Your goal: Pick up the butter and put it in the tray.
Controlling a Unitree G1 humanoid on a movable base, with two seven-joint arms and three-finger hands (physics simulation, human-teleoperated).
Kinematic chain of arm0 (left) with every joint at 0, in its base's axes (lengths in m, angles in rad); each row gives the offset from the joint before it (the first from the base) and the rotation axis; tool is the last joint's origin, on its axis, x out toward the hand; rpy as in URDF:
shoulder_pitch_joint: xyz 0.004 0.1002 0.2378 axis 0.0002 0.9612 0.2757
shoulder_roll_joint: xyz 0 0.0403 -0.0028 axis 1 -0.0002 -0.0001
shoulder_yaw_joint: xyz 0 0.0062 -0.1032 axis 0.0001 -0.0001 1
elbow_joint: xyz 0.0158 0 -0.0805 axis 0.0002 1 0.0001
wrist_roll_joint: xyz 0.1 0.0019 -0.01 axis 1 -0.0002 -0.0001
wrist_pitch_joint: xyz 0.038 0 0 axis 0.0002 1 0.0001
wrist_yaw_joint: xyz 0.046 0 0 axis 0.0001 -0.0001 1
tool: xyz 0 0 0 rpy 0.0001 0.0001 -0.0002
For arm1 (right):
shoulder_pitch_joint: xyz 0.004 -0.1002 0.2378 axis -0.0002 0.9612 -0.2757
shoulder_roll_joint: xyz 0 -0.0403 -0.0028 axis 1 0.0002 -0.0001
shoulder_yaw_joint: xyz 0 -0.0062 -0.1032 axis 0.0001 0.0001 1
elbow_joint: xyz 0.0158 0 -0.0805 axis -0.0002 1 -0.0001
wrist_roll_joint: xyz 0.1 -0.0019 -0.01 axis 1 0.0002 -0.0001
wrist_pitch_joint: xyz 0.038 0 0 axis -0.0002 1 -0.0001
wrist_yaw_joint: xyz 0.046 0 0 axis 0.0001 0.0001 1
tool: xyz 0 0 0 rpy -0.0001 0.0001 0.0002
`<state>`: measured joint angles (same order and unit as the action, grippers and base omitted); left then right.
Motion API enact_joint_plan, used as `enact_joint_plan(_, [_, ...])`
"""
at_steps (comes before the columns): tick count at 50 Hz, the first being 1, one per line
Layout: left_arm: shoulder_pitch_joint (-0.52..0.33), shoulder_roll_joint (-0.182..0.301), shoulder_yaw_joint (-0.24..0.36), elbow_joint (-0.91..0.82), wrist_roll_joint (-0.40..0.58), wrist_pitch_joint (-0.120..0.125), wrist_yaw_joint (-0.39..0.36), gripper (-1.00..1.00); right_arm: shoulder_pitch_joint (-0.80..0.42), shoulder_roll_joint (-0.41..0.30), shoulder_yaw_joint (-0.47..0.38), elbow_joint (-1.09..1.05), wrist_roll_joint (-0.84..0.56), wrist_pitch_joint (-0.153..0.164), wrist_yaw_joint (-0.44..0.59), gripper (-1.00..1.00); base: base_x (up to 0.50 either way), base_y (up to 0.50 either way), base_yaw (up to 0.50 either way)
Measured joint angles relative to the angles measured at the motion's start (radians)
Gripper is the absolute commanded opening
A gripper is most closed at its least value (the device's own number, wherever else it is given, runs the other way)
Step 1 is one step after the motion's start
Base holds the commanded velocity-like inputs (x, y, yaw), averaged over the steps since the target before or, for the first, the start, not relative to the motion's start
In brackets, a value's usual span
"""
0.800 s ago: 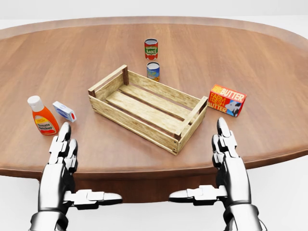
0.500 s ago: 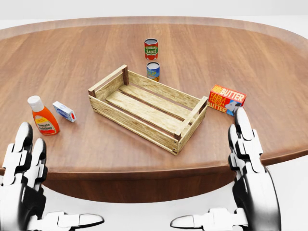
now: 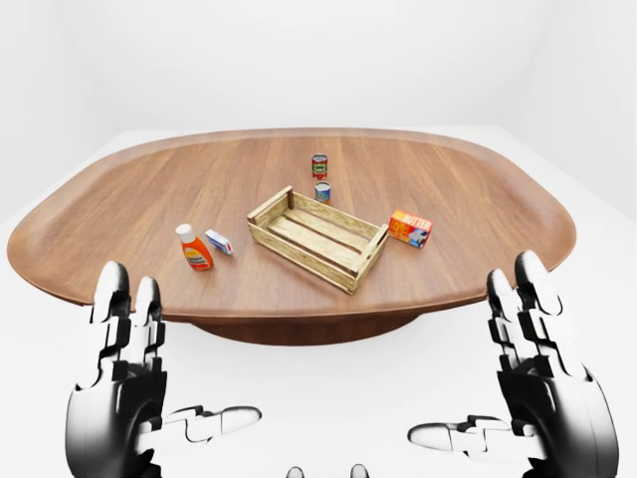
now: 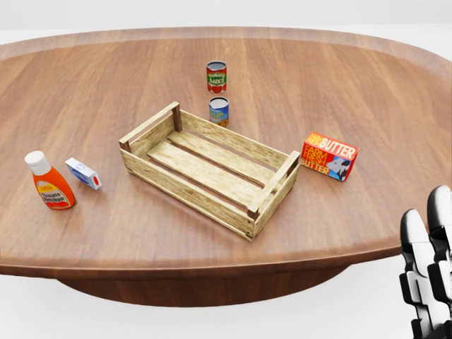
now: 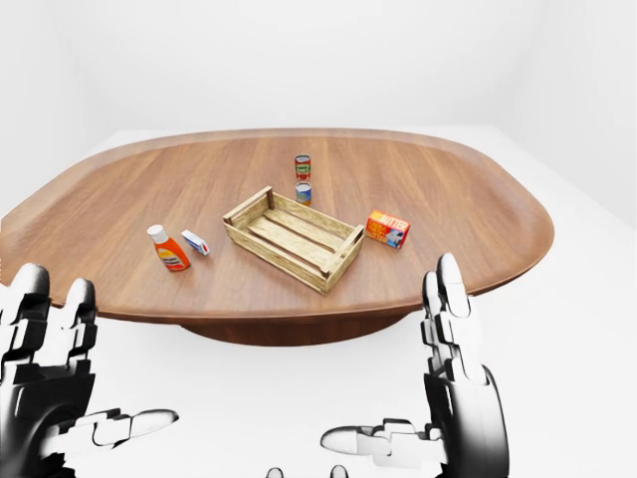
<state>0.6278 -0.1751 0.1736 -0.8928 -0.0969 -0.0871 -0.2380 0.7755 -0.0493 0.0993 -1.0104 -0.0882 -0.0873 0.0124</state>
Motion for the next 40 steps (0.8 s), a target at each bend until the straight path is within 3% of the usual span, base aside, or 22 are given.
enact_joint_plan(10, [-0.009,-0.029,0.023,-0.012,0.02,0.004,-0.023,1.0,-0.03,0.003,0.001,-0.023,0.005,0.011,0.022,1.0,0.5,-0.25,0.0])
enact_joint_plan(24, [-0.013,-0.031,0.023,-0.011,0.045,0.001,-0.016,1.0,-0.049,-0.002,0.011,-0.033,-0.002,0.03,0.026,1.0,0.5,-0.25,0.0])
enact_joint_plan(40, [-0.016,-0.03,0.024,-0.009,0.046,0.004,-0.016,1.0,-0.05,-0.021,0.033,-0.036,-0.002,0.024,0.021,1.0,0.5,-0.24,0.0])
